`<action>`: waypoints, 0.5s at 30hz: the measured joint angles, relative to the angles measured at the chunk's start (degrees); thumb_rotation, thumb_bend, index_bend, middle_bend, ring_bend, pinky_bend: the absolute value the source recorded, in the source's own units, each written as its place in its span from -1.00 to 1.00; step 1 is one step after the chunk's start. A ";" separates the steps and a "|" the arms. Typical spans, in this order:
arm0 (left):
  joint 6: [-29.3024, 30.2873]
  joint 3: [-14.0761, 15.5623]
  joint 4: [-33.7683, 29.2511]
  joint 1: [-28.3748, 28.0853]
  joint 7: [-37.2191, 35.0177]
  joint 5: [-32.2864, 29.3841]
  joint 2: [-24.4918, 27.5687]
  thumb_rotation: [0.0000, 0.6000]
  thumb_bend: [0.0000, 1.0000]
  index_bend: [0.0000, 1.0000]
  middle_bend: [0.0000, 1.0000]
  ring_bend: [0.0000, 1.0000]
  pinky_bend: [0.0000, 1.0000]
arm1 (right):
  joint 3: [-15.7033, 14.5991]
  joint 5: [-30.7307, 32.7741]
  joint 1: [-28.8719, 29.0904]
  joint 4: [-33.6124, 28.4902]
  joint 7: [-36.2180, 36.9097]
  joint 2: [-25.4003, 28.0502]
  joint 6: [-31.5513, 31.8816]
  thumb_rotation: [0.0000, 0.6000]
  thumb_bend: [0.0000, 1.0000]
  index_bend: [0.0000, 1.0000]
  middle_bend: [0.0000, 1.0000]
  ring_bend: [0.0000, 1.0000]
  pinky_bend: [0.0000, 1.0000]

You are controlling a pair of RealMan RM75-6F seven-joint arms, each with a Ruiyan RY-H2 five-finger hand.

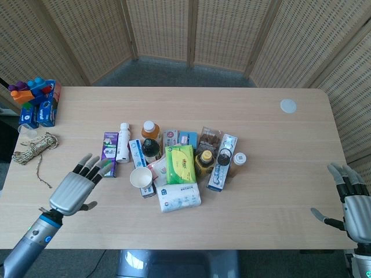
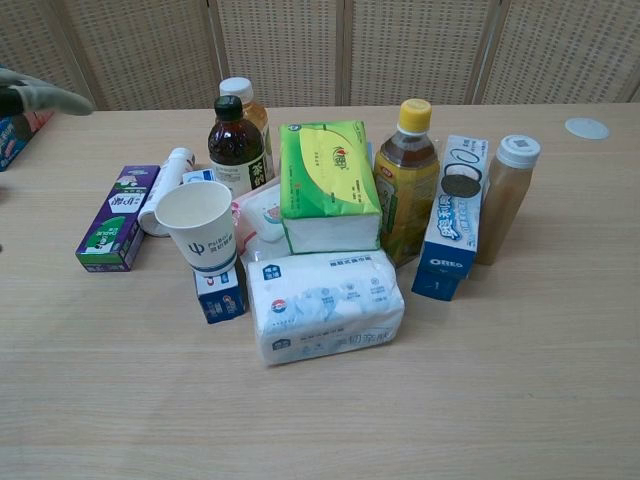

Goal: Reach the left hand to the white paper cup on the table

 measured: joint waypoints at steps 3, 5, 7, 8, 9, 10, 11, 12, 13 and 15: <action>-1.87 -0.93 0.27 -2.17 4.09 -3.46 -3.82 1.00 -1.00 -1.00 -1.00 -1.00 -1.00 | 0.00 -0.02 -0.04 -0.04 0.47 0.19 0.07 1.00 -1.00 -1.00 -1.00 -1.00 -1.00; -2.78 -1.37 0.73 -3.42 6.16 -5.42 -6.08 1.00 -1.00 -1.00 -1.00 -1.00 -1.00 | 0.02 -0.05 -0.10 -0.10 0.80 0.35 0.22 1.00 -1.00 -1.00 -1.00 -1.00 -1.00; -3.72 -1.78 1.52 -4.80 8.02 -7.63 -8.48 1.00 -1.00 -1.00 -1.00 -1.00 -1.00 | 0.03 -0.05 -0.12 -0.14 1.07 0.46 0.26 1.00 -1.00 -1.00 -1.00 -1.00 -1.00; -4.11 -1.93 1.93 -5.39 8.69 -8.51 -9.43 1.00 -1.00 -1.00 -1.00 -1.00 -1.00 | 0.04 -0.02 -0.13 -0.15 1.24 0.53 0.26 1.00 -1.00 -1.00 -1.00 -1.00 -1.00; -4.58 -2.10 2.52 -6.15 9.52 -9.59 -10.64 1.00 -1.00 -1.00 -1.00 -1.00 -1.00 | 0.05 0.01 -0.14 -0.15 1.36 0.58 0.27 1.00 -1.00 -1.00 -1.00 -1.00 -1.00; -4.89 -2.21 2.96 -6.70 10.12 -10.36 -11.51 1.00 -1.00 -1.00 -1.00 -1.00 -1.00 | 0.07 0.05 -0.15 -0.15 1.49 0.63 0.28 1.00 -1.00 -1.00 -1.00 -1.00 -1.00; -5.15 -2.29 3.38 -7.22 10.70 -11.12 -12.36 1.00 -1.00 -1.00 -1.00 -1.00 -1.00 | 0.12 0.13 -0.15 -0.15 1.63 0.68 0.29 1.00 -1.00 -1.00 -1.00 -1.00 -1.00; -5.46 -2.39 3.91 -7.89 11.34 -12.07 -13.45 1.00 -1.00 -1.00 -1.00 -1.00 -1.00 | 0.15 0.20 -0.15 -0.15 1.73 0.71 0.29 1.00 -1.00 -1.00 -1.00 -1.00 -1.00; -5.62 -2.44 4.30 -8.34 11.72 -12.70 -14.19 1.00 -1.00 -1.00 -1.00 -1.00 -1.00 | 0.18 0.26 -0.15 -0.14 1.83 0.74 0.29 1.00 -1.00 -1.00 -1.00 -1.00 -1.00; -5.82 -2.56 5.25 -9.30 12.70 -14.04 -15.86 1.00 -1.00 -1.00 -1.00 -1.00 -1.00 | 0.23 0.37 -0.14 -0.12 2.08 0.81 0.26 1.00 -1.00 -1.00 -1.00 -1.00 -1.00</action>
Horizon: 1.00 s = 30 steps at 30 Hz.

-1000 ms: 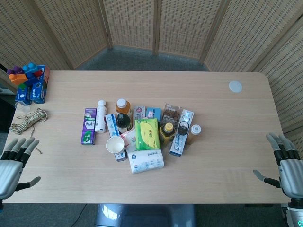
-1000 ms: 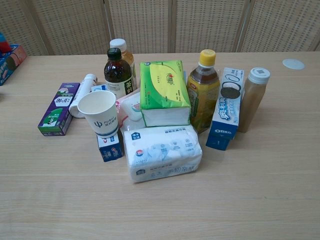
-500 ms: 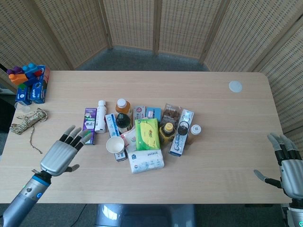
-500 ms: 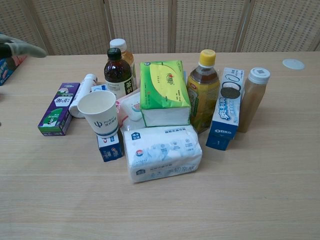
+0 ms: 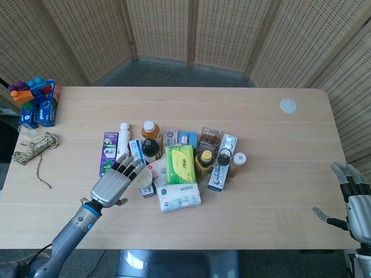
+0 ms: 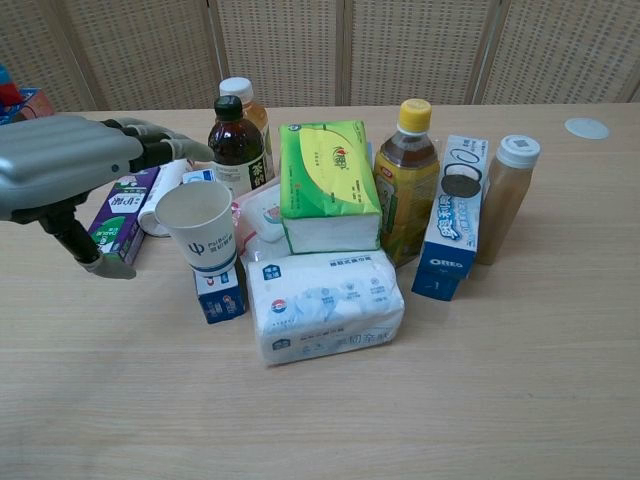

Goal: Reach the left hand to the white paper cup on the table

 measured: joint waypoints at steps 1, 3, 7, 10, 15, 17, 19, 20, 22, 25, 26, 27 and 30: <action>-0.04 -0.05 0.44 -0.38 0.41 -0.60 -0.69 1.00 -1.00 -1.00 -1.00 -1.00 -1.00 | 0.02 0.03 0.01 0.01 0.10 0.03 -0.02 1.00 -1.00 -1.00 -1.00 -1.00 -1.00; -0.12 -0.15 1.40 -1.23 1.32 -2.13 -2.19 1.00 -1.00 -1.00 -1.00 -1.00 -1.00 | 0.04 0.05 0.01 -0.02 0.27 0.10 -0.03 1.00 -1.00 -1.00 -1.00 -1.00 -1.00; 0.09 -0.29 3.03 -2.70 3.11 -4.41 -5.02 1.00 -1.00 -0.82 -0.86 -0.90 -0.86 | 0.09 0.18 0.01 -0.06 0.45 0.19 -0.04 1.00 -1.00 -1.00 -1.00 -1.00 -1.00; 1.74 -0.25 4.68 -3.30 3.74 -4.15 -7.36 1.00 -1.00 -0.40 -0.34 -0.44 -0.36 | 0.20 0.36 -0.02 0.01 0.75 0.25 0.00 1.00 -1.00 -1.00 -1.00 -1.00 -1.00; 4.69 0.19 8.49 -3.90 3.78 -2.60 -10.94 1.00 -1.00 -0.09 -0.01 -0.10 -0.07 | 0.21 0.35 0.04 0.14 1.01 0.29 -0.12 1.00 -1.00 -1.00 -1.00 -1.00 -1.00; 5.44 0.35 9.50 -4.04 3.74 -2.26 -11.73 1.00 -1.00 -0.02 0.07 -0.02 -0.01 | 0.20 0.31 0.04 0.11 0.94 0.27 -0.10 1.00 -1.00 -1.00 -1.00 -1.00 -1.00; 6.14 0.61 10.42 -4.15 3.51 -1.90 -12.45 1.00 -1.00 0.00 0.08 -0.01 0.01 | 0.21 0.32 0.05 0.09 0.90 0.26 -0.11 1.00 -1.00 -1.00 -1.00 -1.00 -1.00; 6.39 0.71 10.61 -4.17 3.31 -1.75 -12.58 1.00 -1.00 0.00 0.08 -0.01 0.01 | 0.22 0.36 0.04 0.08 0.91 0.26 -0.11 1.00 -1.00 -1.00 -1.00 -1.00 -1.00; 6.99 0.92 10.65 -4.13 2.77 -1.37 -12.50 1.00 -1.00 0.00 0.08 -0.01 0.01 | 0.26 0.40 0.02 0.06 0.92 0.26 -0.05 1.00 -1.00 -1.00 -1.00 -1.00 -1.00; 7.67 1.00 9.62 -3.98 2.26 -0.87 -11.62 1.00 -1.00 -0.01 0.08 -0.01 0.01 | 0.34 0.49 -0.04 0.05 0.95 0.29 0.08 1.00 -1.00 -1.00 -1.00 -1.00 -1.00; 7.98 0.99 9.05 -3.92 2.15 -0.66 -11.18 1.00 -1.00 -0.01 0.08 -0.01 0.01 | 0.34 0.52 -0.04 0.04 0.97 0.29 0.05 1.00 -1.00 -1.00 -1.00 -1.00 -1.00; 8.44 0.95 8.10 -3.82 2.04 -0.34 -10.43 1.00 -1.00 -0.01 0.08 -0.01 0.01 | 0.35 0.54 -0.03 0.04 0.96 0.29 0.02 1.00 -1.00 -1.00 -1.00 -1.00 -1.00; 9.74 0.70 4.83 -3.54 2.01 0.49 -7.75 1.00 -1.00 -0.03 0.06 -0.01 0.01 | 0.30 0.41 0.00 -0.01 0.83 0.26 -0.03 1.00 -1.00 -1.00 -1.00 -1.00 -1.00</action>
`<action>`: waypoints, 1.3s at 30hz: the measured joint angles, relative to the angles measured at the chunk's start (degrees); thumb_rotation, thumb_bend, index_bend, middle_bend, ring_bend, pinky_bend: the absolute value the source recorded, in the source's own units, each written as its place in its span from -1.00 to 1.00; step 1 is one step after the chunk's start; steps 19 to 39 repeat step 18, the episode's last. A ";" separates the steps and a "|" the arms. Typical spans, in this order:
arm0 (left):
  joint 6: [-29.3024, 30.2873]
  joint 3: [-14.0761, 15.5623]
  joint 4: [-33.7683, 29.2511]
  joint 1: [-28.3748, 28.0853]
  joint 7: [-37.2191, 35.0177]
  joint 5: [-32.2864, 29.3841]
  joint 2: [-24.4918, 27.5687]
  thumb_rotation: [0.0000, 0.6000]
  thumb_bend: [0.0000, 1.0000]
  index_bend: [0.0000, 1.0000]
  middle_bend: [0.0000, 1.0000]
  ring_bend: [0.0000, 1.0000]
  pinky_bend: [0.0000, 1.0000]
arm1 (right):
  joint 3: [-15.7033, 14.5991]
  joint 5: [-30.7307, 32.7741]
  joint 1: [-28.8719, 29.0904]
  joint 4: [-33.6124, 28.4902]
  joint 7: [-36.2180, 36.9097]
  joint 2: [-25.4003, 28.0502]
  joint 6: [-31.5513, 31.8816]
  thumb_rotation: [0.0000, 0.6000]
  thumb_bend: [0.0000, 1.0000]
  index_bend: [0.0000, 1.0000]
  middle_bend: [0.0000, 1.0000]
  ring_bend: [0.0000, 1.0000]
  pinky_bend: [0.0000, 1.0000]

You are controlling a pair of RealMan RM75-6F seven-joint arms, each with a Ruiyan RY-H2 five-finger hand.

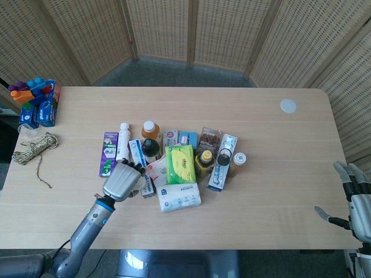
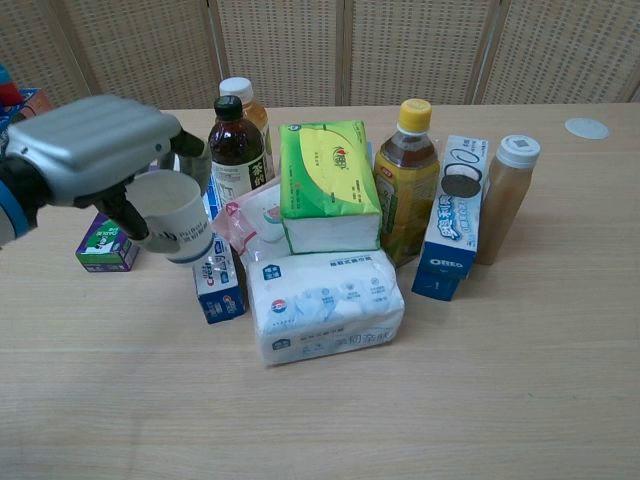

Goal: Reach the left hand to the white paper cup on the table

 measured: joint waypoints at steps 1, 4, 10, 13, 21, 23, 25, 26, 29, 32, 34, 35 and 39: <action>0.42 -0.12 -1.21 0.10 0.01 0.24 0.99 1.00 -1.00 -0.03 0.05 -0.01 0.01 | -0.02 -0.05 0.00 -0.02 -0.09 -0.02 0.01 1.00 -1.00 -1.00 -1.00 -1.00 -1.00; 1.84 -0.60 -5.61 0.47 0.07 1.11 4.63 1.00 -1.00 -0.04 0.04 -0.01 0.01 | -0.11 -0.24 -0.03 -0.13 -0.47 -0.11 0.06 1.00 -1.00 -1.00 -1.00 -1.00 -1.00; 4.49 -1.92 -14.71 1.10 1.24 2.94 12.69 1.00 -1.00 -0.06 0.03 -0.01 0.01 | -0.22 -0.55 -0.15 -0.49 -1.26 -0.26 0.30 1.00 -1.00 -1.00 -1.00 -1.00 -1.00; 5.73 -2.79 -18.57 1.33 2.37 3.68 16.06 1.00 -1.00 -0.06 0.03 -0.01 0.01 | -0.27 -0.61 -0.16 -0.60 -1.59 -0.34 0.27 1.00 -1.00 -1.00 -1.00 -1.00 -1.00; 7.50 -4.25 -22.50 1.62 3.29 3.94 19.45 1.00 -1.00 -0.07 0.02 -0.01 0.01 | -0.33 -0.78 -0.21 -0.77 -1.79 -0.37 0.37 1.00 -1.00 -1.00 -1.00 -1.00 -1.00; 7.50 -4.25 -22.50 1.62 3.29 3.94 19.45 1.00 -1.00 -0.07 0.02 -0.01 0.01 | -0.33 -0.78 -0.21 -0.77 -1.79 -0.37 0.37 1.00 -1.00 -1.00 -1.00 -1.00 -1.00; 7.50 -4.25 -22.50 1.62 3.29 3.94 19.45 1.00 -1.00 -0.07 0.02 -0.01 0.01 | -0.33 -0.78 -0.21 -0.77 -1.79 -0.37 0.37 1.00 -1.00 -1.00 -1.00 -1.00 -1.00; 7.50 -4.25 -22.50 1.62 3.29 3.94 19.45 1.00 -1.00 -0.07 0.02 -0.01 0.01 | -0.33 -0.78 -0.21 -0.77 -1.79 -0.37 0.37 1.00 -1.00 -1.00 -1.00 -1.00 -1.00; 7.50 -4.25 -22.50 1.62 3.29 3.94 19.45 1.00 -1.00 -0.07 0.02 -0.01 0.01 | -0.33 -0.78 -0.21 -0.77 -1.79 -0.37 0.37 1.00 -1.00 -1.00 -1.00 -1.00 -1.00; 7.50 -4.25 -22.50 1.62 3.29 3.94 19.45 1.00 -1.00 -0.07 0.02 -0.01 0.01 | -0.33 -0.78 -0.21 -0.77 -1.79 -0.37 0.37 1.00 -1.00 -1.00 -1.00 -1.00 -1.00; 7.50 -4.25 -22.50 1.62 3.29 3.94 19.45 1.00 -1.00 -0.07 0.02 -0.01 0.01 | -0.33 -0.78 -0.21 -0.77 -1.79 -0.37 0.37 1.00 -1.00 -1.00 -1.00 -1.00 -1.00; 7.50 -4.25 -22.50 1.62 3.29 3.94 19.45 1.00 -1.00 -0.07 0.02 -0.01 0.01 | -0.33 -0.78 -0.21 -0.77 -1.79 -0.37 0.37 1.00 -1.00 -1.00 -1.00 -1.00 -1.00; 7.50 -4.25 -22.50 1.62 3.29 3.94 19.45 1.00 -1.00 -0.07 0.02 -0.01 0.01 | -0.33 -0.78 -0.21 -0.77 -1.79 -0.37 0.37 1.00 -1.00 -1.00 -1.00 -1.00 -1.00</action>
